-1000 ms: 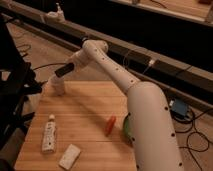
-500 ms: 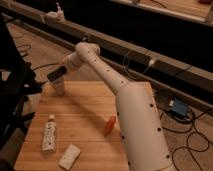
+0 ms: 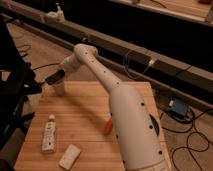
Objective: Place the eraser in the ceramic cup
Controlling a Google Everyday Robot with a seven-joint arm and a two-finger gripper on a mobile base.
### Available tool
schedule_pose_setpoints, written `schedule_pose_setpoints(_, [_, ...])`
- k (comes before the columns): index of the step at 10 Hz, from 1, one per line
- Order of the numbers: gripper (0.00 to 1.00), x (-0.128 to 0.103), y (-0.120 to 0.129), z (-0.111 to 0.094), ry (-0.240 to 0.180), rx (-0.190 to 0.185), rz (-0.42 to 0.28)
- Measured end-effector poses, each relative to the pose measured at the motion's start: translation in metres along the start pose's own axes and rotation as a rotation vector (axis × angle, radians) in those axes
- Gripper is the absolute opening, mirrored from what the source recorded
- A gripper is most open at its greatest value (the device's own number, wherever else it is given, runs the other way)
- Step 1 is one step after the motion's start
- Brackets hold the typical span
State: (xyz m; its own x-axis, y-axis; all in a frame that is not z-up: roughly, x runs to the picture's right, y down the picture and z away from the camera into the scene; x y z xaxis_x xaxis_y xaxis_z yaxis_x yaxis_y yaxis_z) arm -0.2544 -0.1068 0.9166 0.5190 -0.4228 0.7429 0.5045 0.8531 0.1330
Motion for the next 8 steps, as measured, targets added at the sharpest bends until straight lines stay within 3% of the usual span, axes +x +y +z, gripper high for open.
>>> schedule_pose_setpoints(8, [0.80,0.024,-0.016,-0.028,0.055,0.034,-0.006])
